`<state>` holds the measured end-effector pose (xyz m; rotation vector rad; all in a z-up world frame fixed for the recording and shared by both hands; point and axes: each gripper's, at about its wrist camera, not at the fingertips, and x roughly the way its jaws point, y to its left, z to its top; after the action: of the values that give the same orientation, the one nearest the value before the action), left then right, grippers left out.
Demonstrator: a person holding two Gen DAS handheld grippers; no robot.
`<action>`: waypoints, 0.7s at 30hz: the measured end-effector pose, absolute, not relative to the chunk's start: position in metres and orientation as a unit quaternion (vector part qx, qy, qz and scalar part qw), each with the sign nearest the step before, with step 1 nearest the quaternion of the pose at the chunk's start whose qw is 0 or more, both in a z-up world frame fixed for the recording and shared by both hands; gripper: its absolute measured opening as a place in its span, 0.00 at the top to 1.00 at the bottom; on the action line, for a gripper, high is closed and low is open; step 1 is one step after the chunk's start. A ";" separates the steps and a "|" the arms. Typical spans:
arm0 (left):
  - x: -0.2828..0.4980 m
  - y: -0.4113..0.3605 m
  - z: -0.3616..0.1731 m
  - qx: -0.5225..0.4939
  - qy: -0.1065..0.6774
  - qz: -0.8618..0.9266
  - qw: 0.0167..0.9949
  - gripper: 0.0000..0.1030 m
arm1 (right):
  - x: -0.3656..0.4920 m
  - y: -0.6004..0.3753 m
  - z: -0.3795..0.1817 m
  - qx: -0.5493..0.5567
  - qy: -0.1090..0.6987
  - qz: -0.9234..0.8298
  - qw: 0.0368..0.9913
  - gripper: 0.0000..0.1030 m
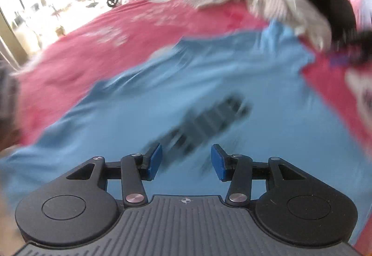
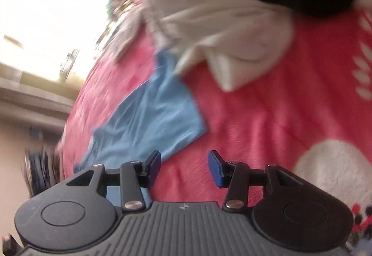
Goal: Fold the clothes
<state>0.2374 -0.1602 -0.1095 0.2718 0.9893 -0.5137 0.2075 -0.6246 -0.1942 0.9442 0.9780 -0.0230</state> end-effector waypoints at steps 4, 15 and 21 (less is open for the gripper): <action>0.282 -0.226 -0.117 0.079 0.476 -0.266 0.834 0.55 | 0.219 -0.630 -0.208 0.439 0.439 -0.011 0.784 0.53; 0.366 -0.387 -0.148 0.031 0.521 -0.279 0.806 0.55 | 0.220 -0.608 -0.212 0.374 0.420 0.018 0.827 0.61; 0.401 -0.426 -0.162 -0.024 0.556 -0.266 0.787 0.55 | 0.218 -0.596 -0.204 0.306 0.411 0.026 0.859 0.85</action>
<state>0.4005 -0.4256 -0.1622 -0.0507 1.1988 -0.5734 0.2185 -0.5958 -0.2045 0.6416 0.8631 0.0553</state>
